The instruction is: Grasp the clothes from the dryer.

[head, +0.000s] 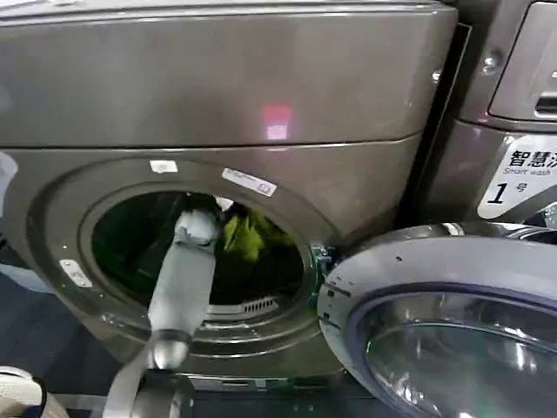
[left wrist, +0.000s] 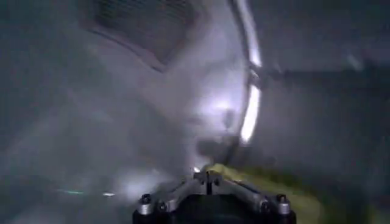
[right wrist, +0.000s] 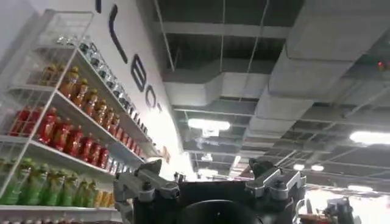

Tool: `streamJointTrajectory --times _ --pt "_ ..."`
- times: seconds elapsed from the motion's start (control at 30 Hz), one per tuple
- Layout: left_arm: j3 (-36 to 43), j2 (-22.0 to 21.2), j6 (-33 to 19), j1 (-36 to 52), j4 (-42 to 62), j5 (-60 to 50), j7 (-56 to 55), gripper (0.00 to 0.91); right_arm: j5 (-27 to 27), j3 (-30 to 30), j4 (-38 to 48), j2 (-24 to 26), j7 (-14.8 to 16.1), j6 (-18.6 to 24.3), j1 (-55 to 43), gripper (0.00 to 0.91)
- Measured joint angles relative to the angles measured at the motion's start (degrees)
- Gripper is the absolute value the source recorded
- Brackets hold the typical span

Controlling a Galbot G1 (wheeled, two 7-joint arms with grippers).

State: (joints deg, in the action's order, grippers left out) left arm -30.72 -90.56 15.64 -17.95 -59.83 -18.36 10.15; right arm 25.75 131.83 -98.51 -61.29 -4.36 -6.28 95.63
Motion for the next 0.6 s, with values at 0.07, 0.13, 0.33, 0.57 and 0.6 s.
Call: streamJointTrajectory --times 0.07,0.13,0.33,0.57,0.6 --pt "0.14 -0.12 0.42 0.04 -0.58 2.73 -2.57 0.000 -0.04 0.04 -0.02 -0.07 -0.02 0.01 0.00 0.907" --pt "0.22 -0.25 0.62 0.12 -0.80 4.88 -4.63 0.000 -0.09 0.04 -0.05 -0.16 -0.02 0.02 0.01 0.907" --pt "0.26 -0.31 1.28 -0.08 -1.54 9.13 -8.35 0.000 -0.15 0.04 -0.03 -0.22 0.04 0.24 0.05 0.907" --pt "0.34 -0.27 1.69 0.07 -1.97 11.26 -10.10 0.000 -0.21 -0.01 -0.18 -0.24 0.02 0.23 0.07 0.907" --pt "0.37 -0.27 1.72 0.07 -2.04 11.47 -10.23 0.000 -0.19 -0.01 -0.30 -0.25 0.02 0.13 0.07 0.907"
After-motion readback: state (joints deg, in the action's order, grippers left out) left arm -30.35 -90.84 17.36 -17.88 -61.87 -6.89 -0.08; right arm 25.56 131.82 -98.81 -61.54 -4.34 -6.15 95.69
